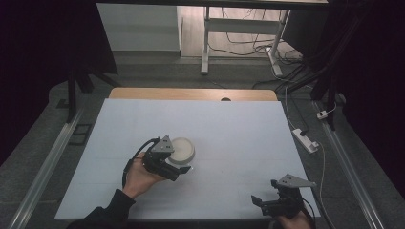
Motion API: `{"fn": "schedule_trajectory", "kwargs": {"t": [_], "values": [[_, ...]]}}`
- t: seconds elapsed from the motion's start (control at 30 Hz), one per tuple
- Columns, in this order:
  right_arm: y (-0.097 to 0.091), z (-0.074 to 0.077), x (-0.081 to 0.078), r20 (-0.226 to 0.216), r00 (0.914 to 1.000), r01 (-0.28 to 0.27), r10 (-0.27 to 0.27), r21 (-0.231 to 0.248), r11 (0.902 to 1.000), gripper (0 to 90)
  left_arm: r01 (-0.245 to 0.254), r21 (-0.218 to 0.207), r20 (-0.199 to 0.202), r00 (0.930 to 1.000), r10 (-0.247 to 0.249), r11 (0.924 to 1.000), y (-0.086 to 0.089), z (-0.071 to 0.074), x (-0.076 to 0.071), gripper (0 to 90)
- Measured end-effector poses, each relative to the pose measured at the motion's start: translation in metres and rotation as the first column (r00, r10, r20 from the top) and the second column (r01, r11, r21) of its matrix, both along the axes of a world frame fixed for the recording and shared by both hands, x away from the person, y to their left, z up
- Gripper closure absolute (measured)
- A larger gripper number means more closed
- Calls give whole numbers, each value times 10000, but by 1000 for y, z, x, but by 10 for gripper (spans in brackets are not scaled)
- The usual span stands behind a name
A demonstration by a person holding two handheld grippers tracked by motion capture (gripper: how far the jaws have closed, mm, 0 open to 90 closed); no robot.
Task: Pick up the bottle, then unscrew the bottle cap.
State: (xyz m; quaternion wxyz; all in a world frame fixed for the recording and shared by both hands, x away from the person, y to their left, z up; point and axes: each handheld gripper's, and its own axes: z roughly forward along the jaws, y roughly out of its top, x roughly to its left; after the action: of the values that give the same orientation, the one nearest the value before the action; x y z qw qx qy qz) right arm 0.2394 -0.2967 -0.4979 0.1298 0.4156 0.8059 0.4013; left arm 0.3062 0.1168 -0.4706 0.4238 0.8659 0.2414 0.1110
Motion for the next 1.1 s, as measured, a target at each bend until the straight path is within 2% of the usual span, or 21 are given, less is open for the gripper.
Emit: {"fn": "schedule_trajectory", "kwargs": {"t": [0.23, 0.37, 0.6, 0.63, 0.83, 1.0, 1.1], "values": [[0, 0, 0, -31, 10000, 31, -31, 57, 10000, 4, 306, 83, 90, 9995, -306, 9995, -4, 2, -12, 74], [-1, 0, 0, -49, 10000, 39, -38, 95, 9999, 4, 437, -52, 23, 9990, -437, 9990, -6, 2, -19, 74], [-1, 0, 0, -46, 10000, 34, -33, 108, 9999, 4, 716, 0, -56, 9974, -716, 9974, -14, -1, -31, 75], [-1, 0, 0, -52, 10000, 34, -33, 112, 9999, 4, 805, 117, -33, 9968, -805, 9967, -14, 0, -32, 75], [-1, 0, 0, -31, 10000, 9, -9, 119, 9999, 4, 849, 83, -48, 9964, -849, 9964, -16, -1, -34, 75], [-4, 2, -2, 109, 9999, -127, 121, 510, 9986, 3, 809, 33, -52, 9967, -808, 9967, -16, -2, -34, 75], [-6, 3, -1, 42, 9999, -131, 129, 722, 9973, 0, 751, -36, -83, 9971, -751, 9972, -16, -3, -34, 75]]}}
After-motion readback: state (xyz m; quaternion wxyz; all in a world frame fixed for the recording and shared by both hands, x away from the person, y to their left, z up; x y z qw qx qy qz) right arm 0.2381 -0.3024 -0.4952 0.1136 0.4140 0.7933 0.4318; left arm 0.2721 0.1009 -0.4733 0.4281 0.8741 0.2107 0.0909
